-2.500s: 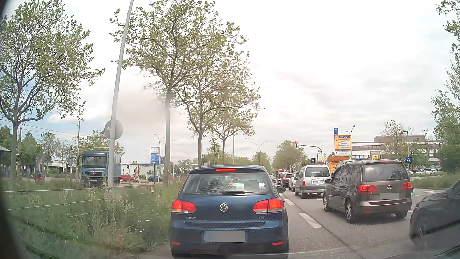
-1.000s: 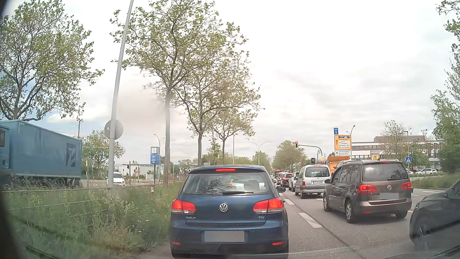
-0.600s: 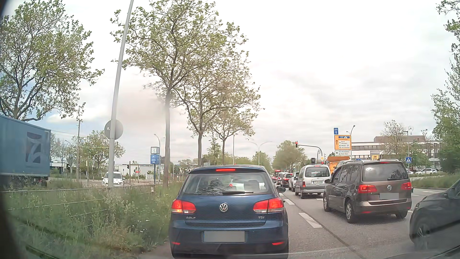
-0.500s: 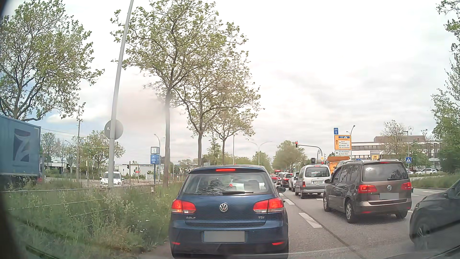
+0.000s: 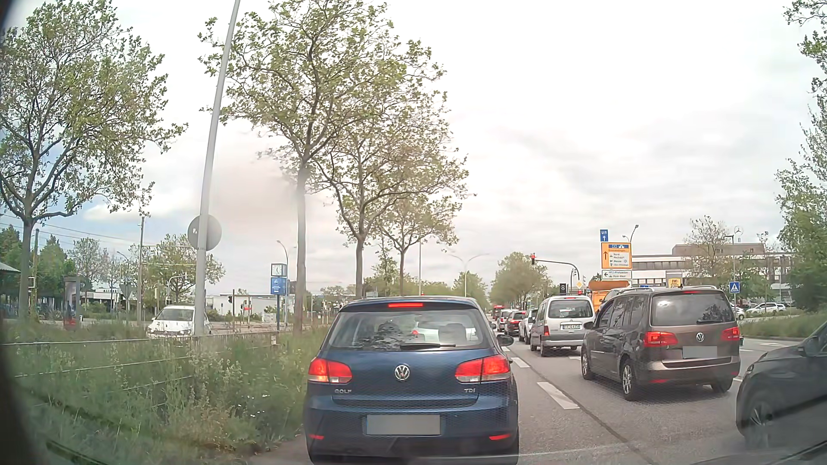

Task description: Follow the waypoints while adhering to traffic rules and regulations

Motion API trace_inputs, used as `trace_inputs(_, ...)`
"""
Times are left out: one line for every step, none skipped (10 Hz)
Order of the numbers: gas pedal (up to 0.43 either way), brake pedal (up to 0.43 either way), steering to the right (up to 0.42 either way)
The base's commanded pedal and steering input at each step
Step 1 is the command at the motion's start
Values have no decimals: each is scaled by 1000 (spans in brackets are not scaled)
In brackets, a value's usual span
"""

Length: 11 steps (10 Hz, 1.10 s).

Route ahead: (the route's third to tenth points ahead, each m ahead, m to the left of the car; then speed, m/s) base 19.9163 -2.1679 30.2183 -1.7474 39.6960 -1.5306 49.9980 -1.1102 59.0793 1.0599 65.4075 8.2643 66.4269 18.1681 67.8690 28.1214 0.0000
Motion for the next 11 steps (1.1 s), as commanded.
trace_inputs(0, 274, 4)
trace_inputs(0, 274, 4)
trace_inputs(0, 274, 4)
trace_inputs(0, 274, 4)
trace_inputs(0, 274, 4)
trace_inputs(0, 274, 4)
trace_inputs(0, 274, 4)
trace_inputs(0, 274, 4)
trace_inputs(0, 274, 4)
trace_inputs(0, 274, 4)
trace_inputs(0, 274, 4)
